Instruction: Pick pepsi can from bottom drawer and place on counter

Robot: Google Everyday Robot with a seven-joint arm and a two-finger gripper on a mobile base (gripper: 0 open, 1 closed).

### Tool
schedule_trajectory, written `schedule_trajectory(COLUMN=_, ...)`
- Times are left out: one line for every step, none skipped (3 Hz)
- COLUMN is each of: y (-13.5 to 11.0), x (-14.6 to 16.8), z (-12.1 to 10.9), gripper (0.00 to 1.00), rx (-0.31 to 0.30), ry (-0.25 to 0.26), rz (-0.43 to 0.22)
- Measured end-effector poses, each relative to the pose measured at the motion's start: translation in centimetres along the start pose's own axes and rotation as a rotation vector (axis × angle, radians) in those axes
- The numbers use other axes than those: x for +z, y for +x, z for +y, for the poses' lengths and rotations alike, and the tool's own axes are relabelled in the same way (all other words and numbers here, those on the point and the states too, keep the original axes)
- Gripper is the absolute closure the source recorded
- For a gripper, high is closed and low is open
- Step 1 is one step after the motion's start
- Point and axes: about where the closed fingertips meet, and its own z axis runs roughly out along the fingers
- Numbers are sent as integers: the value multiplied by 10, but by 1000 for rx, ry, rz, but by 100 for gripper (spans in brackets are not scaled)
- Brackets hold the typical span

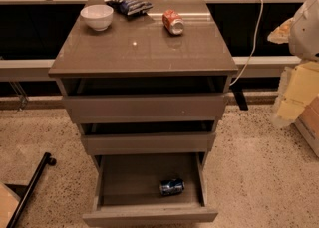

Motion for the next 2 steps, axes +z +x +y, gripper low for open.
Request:
schedule_trajectory(y=0, x=0, z=0, gripper=0, rx=-1, ry=3, rz=-1)
schedule_trajectory(y=0, x=16, z=1, gripper=0, rx=-28, ry=3, rz=-32)
